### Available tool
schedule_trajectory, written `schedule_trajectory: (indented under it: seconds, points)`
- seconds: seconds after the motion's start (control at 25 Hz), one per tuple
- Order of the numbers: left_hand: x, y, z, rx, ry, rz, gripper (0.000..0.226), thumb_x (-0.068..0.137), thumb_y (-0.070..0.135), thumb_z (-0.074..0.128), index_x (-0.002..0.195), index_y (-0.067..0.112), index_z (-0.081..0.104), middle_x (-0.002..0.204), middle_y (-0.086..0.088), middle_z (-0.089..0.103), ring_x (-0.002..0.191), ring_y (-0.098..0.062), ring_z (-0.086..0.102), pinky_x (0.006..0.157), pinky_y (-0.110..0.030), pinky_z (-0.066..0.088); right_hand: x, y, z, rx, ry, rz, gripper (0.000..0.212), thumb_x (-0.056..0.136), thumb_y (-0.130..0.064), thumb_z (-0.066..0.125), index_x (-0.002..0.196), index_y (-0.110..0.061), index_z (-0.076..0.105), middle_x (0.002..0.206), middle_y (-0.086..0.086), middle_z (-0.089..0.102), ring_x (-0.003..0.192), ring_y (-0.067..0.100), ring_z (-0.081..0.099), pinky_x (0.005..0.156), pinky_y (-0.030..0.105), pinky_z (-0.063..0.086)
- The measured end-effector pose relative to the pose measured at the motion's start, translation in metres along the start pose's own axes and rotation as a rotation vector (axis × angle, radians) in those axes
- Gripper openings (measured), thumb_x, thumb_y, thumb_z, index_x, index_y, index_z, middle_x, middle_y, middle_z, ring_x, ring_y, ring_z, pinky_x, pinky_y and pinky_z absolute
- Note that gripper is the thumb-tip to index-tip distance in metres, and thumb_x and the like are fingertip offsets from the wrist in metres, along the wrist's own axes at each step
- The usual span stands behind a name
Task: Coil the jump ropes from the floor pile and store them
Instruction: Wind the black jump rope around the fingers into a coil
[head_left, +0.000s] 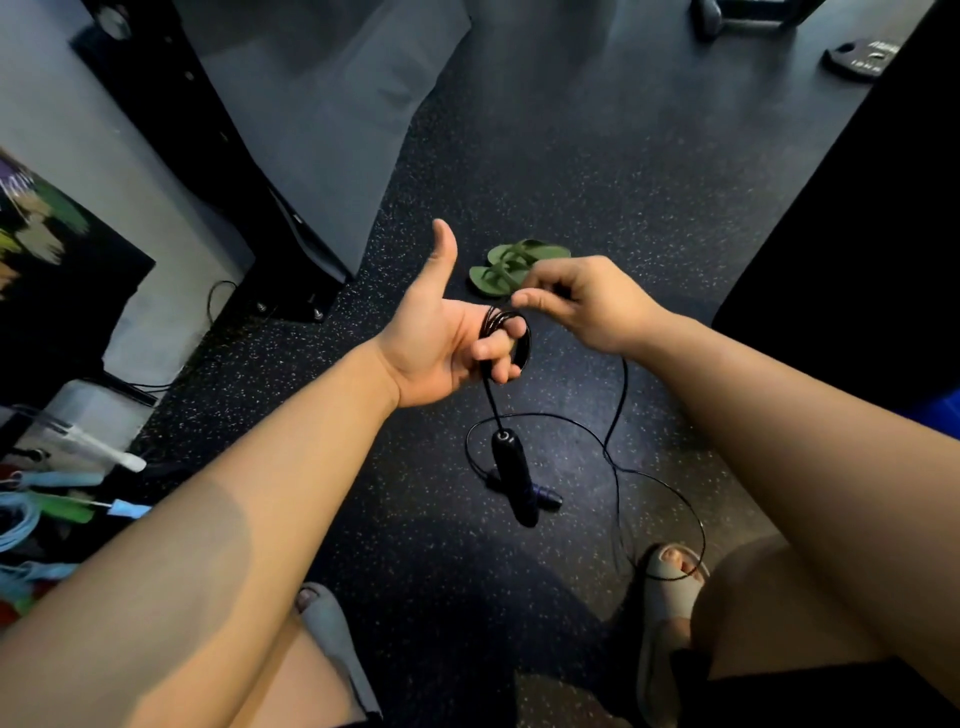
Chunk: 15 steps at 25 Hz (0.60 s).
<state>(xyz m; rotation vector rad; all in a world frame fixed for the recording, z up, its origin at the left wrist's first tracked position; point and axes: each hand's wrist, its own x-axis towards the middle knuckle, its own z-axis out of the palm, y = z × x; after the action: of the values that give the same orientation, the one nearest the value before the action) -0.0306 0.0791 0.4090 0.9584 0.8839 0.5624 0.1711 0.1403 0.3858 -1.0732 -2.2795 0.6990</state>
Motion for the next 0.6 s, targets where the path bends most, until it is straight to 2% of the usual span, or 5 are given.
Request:
schedule_trajectory:
  seconds: [0.16,0.32,0.44,0.52,0.6]
  points:
    - [-0.002,0.004,0.0,-0.107,0.063,0.064,0.114,0.07,0.097,0.003,0.09,0.002,0.061,0.055,-0.001,0.041,0.063,-0.028,0.053,0.092,-0.043,0.044,-0.002,0.008,0.009,0.038,-0.026,0.107,0.026,0.102,-0.031,0.052,0.09,-0.009,0.061,0.071,0.011,0.059,0.054,0.003,0.048,0.054,0.017,0.037]
    - [-0.002,0.004,-0.001,-0.157,0.139,0.141,0.114,0.073,0.096,0.01,0.097,-0.002,0.064,0.064,-0.004,0.049,0.069,-0.028,0.055,0.09,-0.04,0.043,-0.001,0.01,0.019,-0.042,-0.103,0.17,0.027,0.104,-0.033,0.044,0.086,-0.018,0.057,0.073,0.006,0.065,0.053,0.0,0.054,0.053,0.013,0.039]
    - [-0.005,0.005,-0.001,-0.278,0.175,0.226,0.114,0.075,0.095,0.012,0.108,-0.003,0.06,0.072,-0.006,0.055,0.075,-0.027,0.057,0.083,-0.033,0.05,-0.001,0.01,0.028,-0.015,-0.19,0.264,0.031,0.106,-0.034,0.038,0.089,-0.019,0.059,0.071,0.006,0.068,0.05,0.005,0.058,0.057,0.022,0.047]
    - [-0.007,0.009,-0.002,-0.408,0.194,0.334,0.114,0.075,0.095,0.014,0.111,-0.003,0.06,0.081,-0.008,0.059,0.082,-0.027,0.061,0.09,-0.033,0.052,-0.003,0.011,0.036,0.012,-0.292,0.348,0.034,0.106,-0.032,0.035,0.097,-0.013,0.062,0.07,0.006,0.066,0.055,0.017,0.062,0.058,0.029,0.049]
    - [-0.008,0.012,-0.006,-0.475,0.255,0.434,0.111,0.077,0.094,0.015,0.103,0.001,0.07,0.089,-0.011,0.065,0.088,-0.029,0.066,0.102,-0.038,0.049,-0.005,0.008,0.041,0.028,-0.412,0.424,0.036,0.107,-0.031,0.034,0.101,-0.011,0.063,0.071,0.007,0.064,0.056,0.02,0.061,0.056,0.028,0.049]
